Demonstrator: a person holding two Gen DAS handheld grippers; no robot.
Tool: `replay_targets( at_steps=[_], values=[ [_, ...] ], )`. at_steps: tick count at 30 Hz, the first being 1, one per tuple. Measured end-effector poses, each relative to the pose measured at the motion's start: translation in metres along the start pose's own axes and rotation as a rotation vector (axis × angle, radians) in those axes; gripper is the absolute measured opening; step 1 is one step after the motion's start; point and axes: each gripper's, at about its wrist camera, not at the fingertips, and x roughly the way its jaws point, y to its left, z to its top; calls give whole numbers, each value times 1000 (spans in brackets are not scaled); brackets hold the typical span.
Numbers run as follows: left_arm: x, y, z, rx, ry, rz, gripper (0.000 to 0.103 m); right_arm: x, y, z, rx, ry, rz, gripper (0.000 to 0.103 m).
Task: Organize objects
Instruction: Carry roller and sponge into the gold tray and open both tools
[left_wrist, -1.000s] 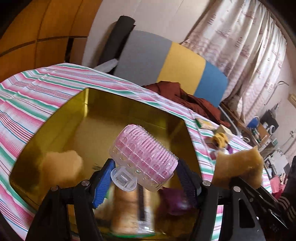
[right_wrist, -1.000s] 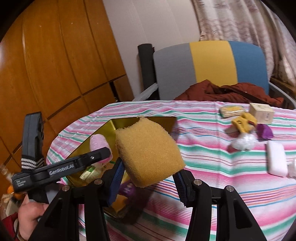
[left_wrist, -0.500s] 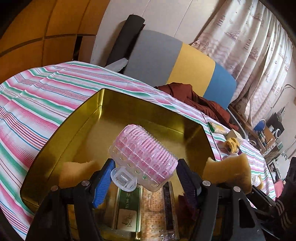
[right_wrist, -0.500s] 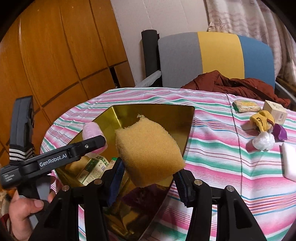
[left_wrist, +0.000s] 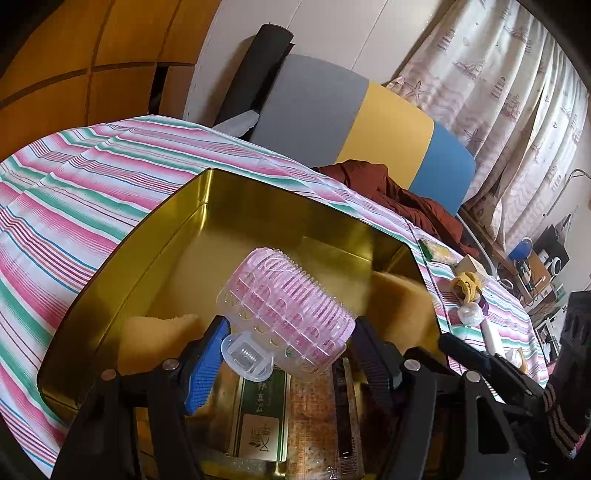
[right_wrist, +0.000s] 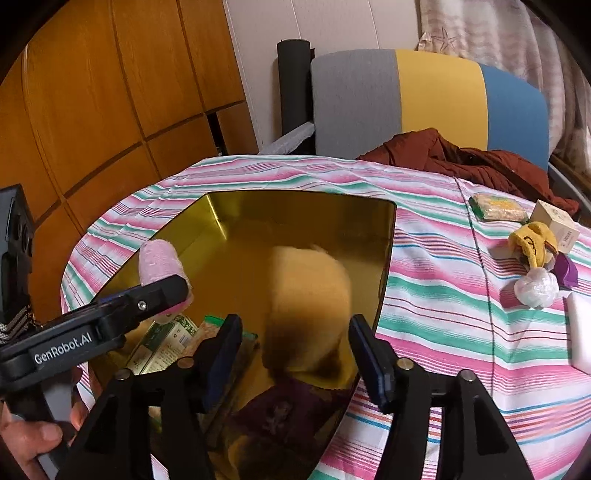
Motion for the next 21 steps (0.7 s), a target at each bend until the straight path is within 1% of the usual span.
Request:
replay_targets(
  at_steps=[1,3,4,7,11,16,18,21],
  values=[
    [0,0,0,0,1,-1,69,-1,1,0,-1,-8,-1,71],
    [0,0,0,1,-1,1,69,-8,2,0,5,-41,-22,86],
    [0,1,0,1,-2,2,69,-11,2,0,10,-57,-32,87],
    [0,2,1,1,-3,6,69,-22,-4,-3,51,-91,-18,87],
    [4,0,5,7,3,9,69,-28,-16,-6,112,-94,-12,88],
    [12,-11,20,65,-5,29,70,-34,-23,-9,156,-100,-9,87],
    [20,-15,26,92,17,45,70,-36,-24,-9,161,-105,-8,87],
    [24,-17,29,88,42,67,71,-40,-25,-8,161,-113,0,87]
  ],
)
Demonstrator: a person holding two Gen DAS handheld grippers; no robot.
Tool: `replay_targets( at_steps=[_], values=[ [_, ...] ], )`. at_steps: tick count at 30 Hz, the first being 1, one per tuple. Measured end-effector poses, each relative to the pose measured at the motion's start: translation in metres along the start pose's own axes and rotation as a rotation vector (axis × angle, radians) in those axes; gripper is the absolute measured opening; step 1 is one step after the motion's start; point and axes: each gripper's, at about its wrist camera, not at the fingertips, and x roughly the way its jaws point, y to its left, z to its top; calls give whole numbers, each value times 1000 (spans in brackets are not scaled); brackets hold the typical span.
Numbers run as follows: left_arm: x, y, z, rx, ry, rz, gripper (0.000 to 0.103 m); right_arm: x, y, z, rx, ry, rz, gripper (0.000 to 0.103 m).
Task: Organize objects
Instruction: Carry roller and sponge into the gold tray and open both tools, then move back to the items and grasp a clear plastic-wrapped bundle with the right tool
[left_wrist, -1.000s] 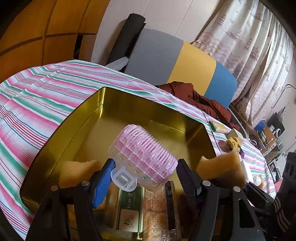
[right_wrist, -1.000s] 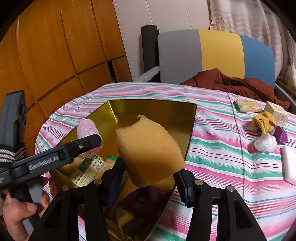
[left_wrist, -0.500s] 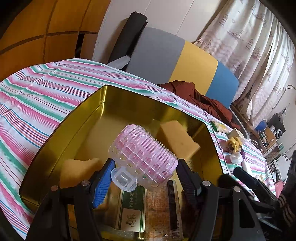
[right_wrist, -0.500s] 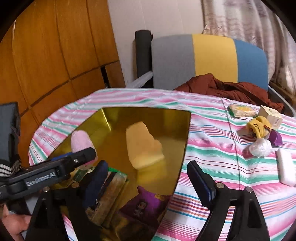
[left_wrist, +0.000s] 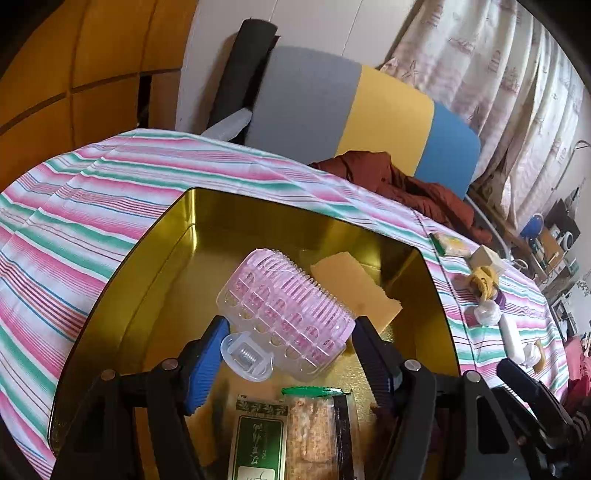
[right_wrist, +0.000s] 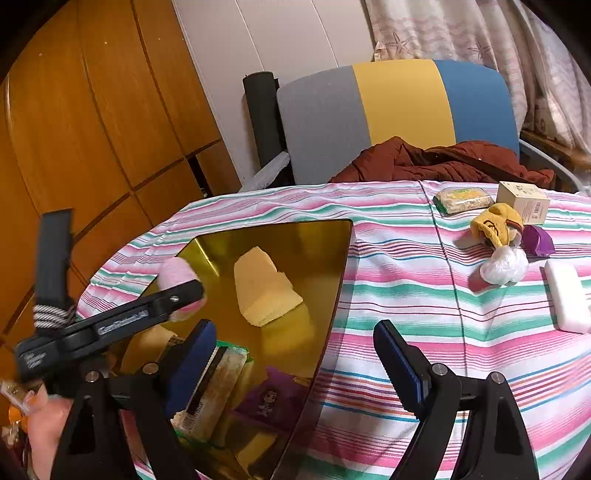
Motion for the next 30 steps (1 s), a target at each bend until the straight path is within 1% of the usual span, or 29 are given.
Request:
replay_targets(
  at_steps=[3,7,9,16,22,25,30],
  values=[
    [-3,0,-2,-2,-7,29,71,-3,-1,0,6,-5,6,88],
    [-7,3,-5,-17,-13,25,75,-3,-1,-1,16,-2,13,88],
    [-11,4,-6,-17,-25,49,75,-3,-1,-2,20,2,17,88],
    [-30,1,-20,-52,-68,65,75,-4,1,-4,17,7,28,88],
    [-38,-10,-37,-47,-72,30,75,-8,-8,-6,30,9,16,88],
    [-39,-21,-40,-19,-68,25,75,-11,-17,-7,48,10,7,88],
    [-46,-46,-48,37,-77,-13,75,-18,-32,-9,64,3,-13,88]
  ],
)
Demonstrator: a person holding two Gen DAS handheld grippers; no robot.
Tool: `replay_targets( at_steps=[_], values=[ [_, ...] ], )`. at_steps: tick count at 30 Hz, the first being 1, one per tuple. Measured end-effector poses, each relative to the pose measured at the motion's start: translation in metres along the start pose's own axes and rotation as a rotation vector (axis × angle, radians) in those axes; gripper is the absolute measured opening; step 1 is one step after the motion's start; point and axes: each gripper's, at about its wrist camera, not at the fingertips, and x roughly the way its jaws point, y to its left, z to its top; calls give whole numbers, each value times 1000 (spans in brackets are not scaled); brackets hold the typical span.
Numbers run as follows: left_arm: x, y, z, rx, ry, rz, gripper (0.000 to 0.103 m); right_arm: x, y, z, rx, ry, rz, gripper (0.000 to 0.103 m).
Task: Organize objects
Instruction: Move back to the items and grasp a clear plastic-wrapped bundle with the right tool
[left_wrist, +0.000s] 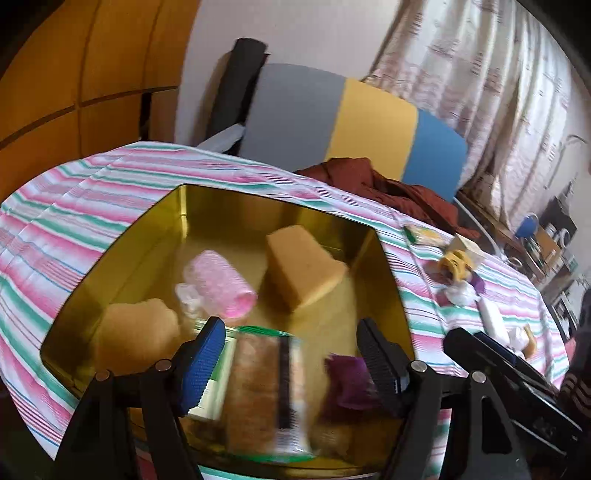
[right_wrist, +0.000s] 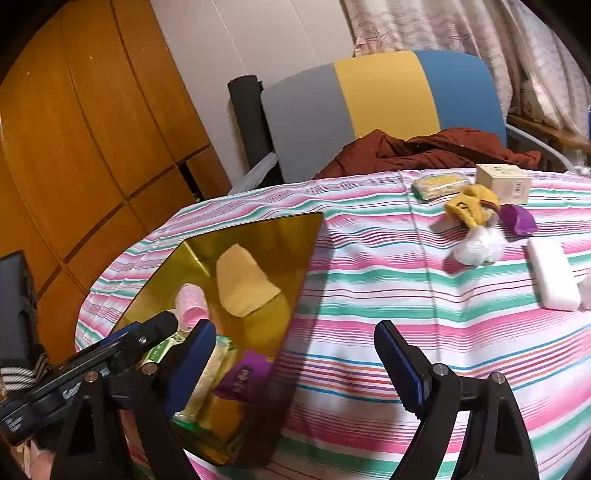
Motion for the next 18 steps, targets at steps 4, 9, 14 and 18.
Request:
replay_targets(
  at_steps=[4,9,14,18],
  values=[
    [-4,-22,-6,55,0,-25,75,-5,-14,-1,8,2,-19,88],
    [-5,-52,-17,118,19,-67,75,-17,-43,-3,37,-13,-71,91],
    [-5,-82,-29,185,39,-114,75,-35,-78,-7,63,-46,-140,93],
    [-5,-105,-38,232,60,-156,75,-50,-114,-14,87,-61,-211,94]
  ],
)
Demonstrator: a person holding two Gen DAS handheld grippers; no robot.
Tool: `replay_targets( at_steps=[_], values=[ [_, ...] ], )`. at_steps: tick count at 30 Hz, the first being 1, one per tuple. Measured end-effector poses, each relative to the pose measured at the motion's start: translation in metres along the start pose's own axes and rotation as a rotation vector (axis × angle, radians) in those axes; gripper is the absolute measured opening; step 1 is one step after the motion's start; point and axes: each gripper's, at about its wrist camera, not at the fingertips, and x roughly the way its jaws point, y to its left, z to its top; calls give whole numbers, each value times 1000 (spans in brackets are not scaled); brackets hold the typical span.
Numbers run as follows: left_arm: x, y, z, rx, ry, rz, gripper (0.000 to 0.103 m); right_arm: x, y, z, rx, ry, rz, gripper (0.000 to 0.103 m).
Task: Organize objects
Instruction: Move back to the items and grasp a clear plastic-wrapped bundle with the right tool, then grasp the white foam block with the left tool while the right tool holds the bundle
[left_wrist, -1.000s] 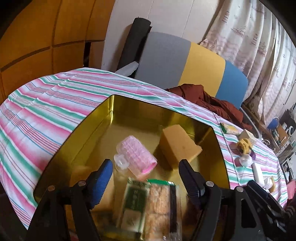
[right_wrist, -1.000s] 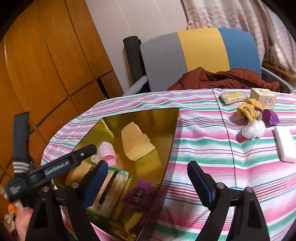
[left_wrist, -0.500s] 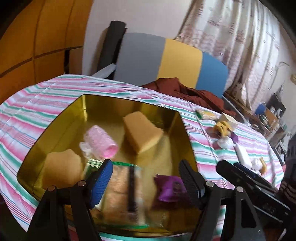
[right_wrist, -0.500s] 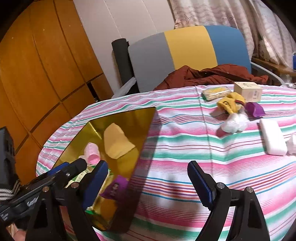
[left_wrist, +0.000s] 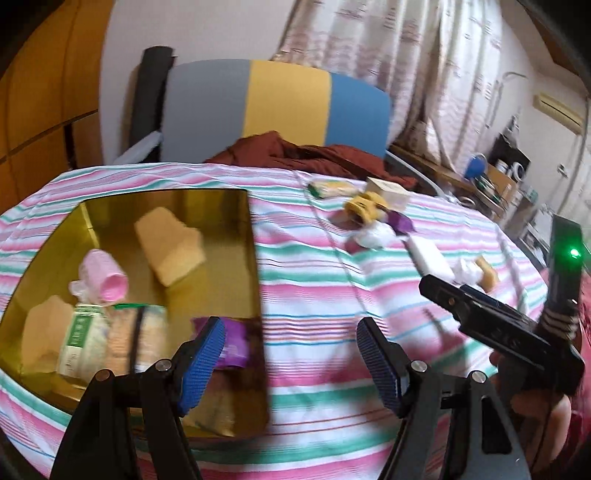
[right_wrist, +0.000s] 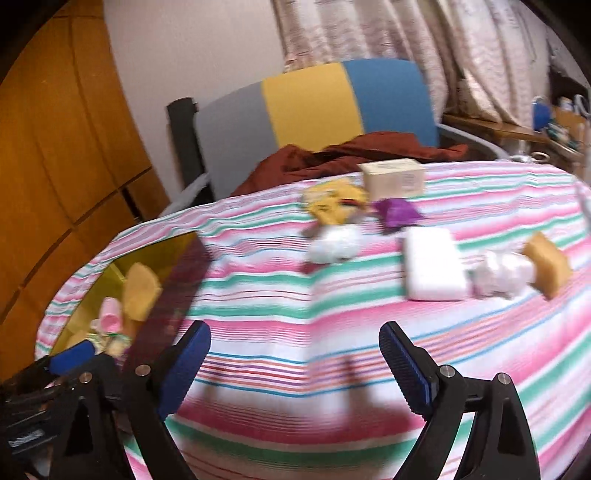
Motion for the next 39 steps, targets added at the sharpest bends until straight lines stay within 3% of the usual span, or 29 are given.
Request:
replay_targets(
  at_steps=[10,16,23,27,39],
  values=[
    [15,-50,-11,94,55,-72,75,-8,-102,13,138,-42,-209,95],
    [25,-67,-16,109,98,-108,75,10,-144,25,174,-32,-251,92],
    [41,-77,-13,98,145,-132,75,39,-171,43,239,35,-215,76],
    [54,-88,-5,102,168,-147,75,43,-172,47,195,56,-223,68],
    [120,-149,40,152,178,-186,75,25,-179,31,251,-33,-331,63]
  ],
)
